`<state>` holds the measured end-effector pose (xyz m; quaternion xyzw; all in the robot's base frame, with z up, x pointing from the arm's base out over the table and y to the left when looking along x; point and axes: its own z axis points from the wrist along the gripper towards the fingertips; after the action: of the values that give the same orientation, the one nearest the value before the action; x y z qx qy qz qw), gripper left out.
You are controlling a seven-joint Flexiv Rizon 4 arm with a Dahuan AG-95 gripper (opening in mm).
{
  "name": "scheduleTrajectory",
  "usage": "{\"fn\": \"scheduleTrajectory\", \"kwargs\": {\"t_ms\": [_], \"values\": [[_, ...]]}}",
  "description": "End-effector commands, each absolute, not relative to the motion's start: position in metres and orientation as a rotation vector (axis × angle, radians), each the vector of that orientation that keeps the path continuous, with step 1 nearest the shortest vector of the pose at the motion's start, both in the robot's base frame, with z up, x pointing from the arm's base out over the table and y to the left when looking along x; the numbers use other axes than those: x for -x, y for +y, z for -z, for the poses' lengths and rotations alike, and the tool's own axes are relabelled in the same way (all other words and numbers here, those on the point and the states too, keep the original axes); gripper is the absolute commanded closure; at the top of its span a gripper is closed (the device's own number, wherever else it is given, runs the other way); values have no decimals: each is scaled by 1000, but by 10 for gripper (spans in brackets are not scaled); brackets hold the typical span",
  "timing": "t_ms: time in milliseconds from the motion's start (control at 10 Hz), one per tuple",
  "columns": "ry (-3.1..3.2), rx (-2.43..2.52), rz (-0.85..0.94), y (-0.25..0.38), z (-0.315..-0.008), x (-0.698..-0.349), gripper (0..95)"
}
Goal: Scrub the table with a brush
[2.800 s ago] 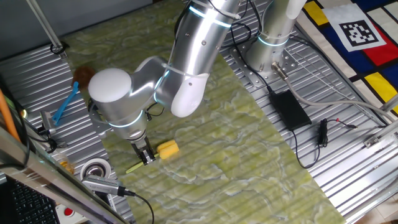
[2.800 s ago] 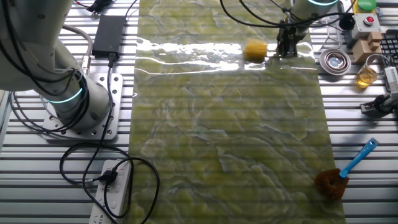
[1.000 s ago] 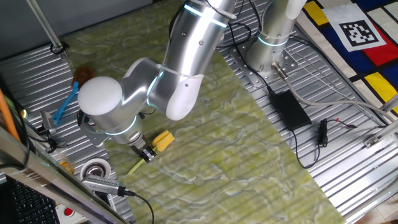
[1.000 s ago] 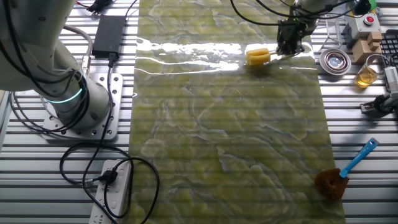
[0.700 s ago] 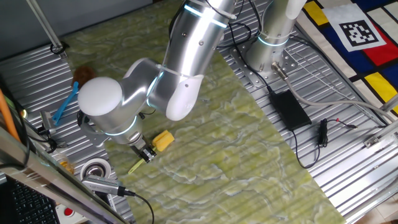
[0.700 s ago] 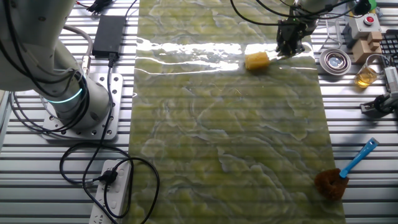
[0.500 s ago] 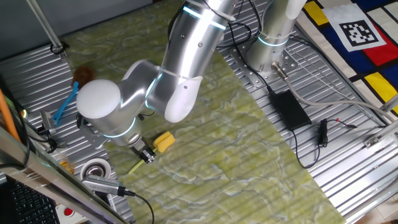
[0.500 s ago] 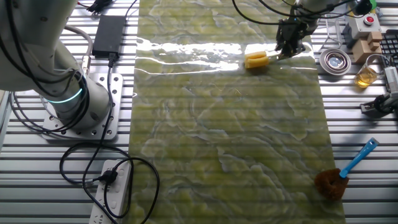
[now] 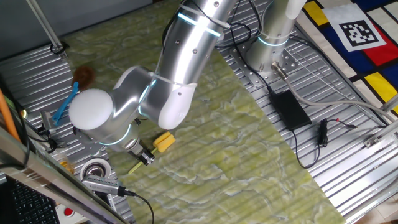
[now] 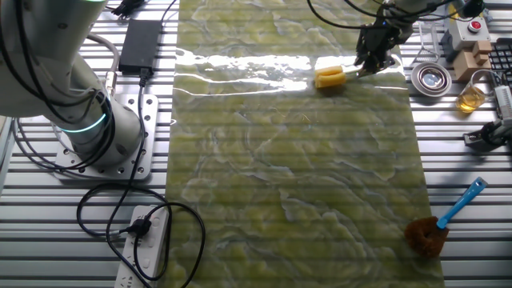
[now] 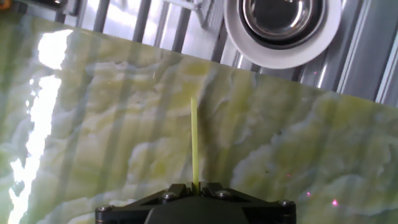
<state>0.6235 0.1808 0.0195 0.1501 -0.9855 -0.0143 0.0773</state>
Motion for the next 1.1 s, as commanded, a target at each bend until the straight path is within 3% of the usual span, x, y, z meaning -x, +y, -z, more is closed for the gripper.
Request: {"fn": "scheduleTrajectory", "kwargs": {"t_ms": [100, 500, 600, 1100], "values": [[-2942, -445, 35, 181, -21, -623, 760], [-2935, -473, 10, 182, -21, -623, 760], [-2938, -471, 9, 183, -20, -623, 950], [-2946, -478, 8, 184, -19, -623, 950]]}}
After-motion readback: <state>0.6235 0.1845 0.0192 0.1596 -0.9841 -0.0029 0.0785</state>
